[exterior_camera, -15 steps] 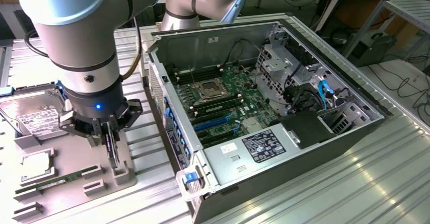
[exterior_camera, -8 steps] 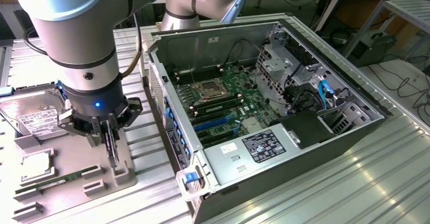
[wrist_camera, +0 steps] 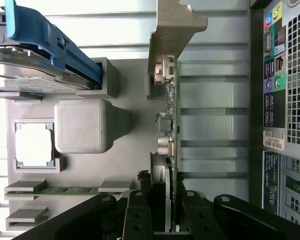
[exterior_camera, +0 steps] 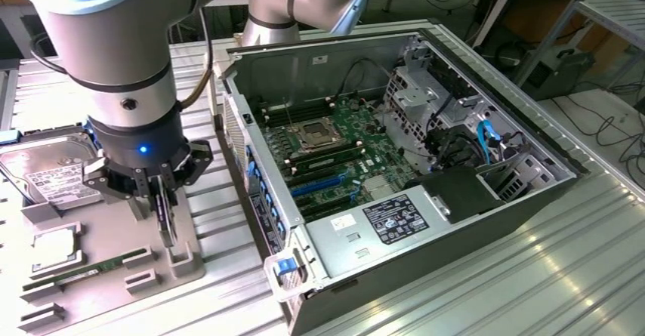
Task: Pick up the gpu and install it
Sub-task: 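Pick up the gpu and move the gpu toward the slot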
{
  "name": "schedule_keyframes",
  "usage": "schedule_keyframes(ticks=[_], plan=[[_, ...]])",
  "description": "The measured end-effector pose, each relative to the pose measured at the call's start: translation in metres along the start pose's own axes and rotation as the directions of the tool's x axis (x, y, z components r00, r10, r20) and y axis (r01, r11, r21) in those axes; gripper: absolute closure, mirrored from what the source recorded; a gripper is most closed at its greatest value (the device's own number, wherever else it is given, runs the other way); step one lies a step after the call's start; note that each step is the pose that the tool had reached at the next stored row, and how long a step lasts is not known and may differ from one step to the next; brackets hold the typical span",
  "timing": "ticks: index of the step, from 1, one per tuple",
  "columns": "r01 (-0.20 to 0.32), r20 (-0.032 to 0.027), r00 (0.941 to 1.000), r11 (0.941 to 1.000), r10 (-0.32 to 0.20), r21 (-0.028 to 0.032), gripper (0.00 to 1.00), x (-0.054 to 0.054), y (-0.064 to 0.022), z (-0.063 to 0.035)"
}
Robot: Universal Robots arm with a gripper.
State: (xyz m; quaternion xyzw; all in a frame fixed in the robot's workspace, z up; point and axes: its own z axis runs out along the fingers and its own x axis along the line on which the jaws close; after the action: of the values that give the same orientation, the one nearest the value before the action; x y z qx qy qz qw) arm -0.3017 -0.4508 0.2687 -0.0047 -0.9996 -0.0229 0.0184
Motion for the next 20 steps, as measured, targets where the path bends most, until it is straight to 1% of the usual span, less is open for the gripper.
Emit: schedule_keyframes(ticks=[10, 20], plan=[[0.000, 0.0000, 1.0000, 1.0000, 0.000, 0.0000, 0.73, 0.000, 0.0006, -0.0115], [0.000, 0.0002, 1.0000, 1.0000, 0.000, -0.0001, 0.73, 0.001, 0.0007, -0.0151]])
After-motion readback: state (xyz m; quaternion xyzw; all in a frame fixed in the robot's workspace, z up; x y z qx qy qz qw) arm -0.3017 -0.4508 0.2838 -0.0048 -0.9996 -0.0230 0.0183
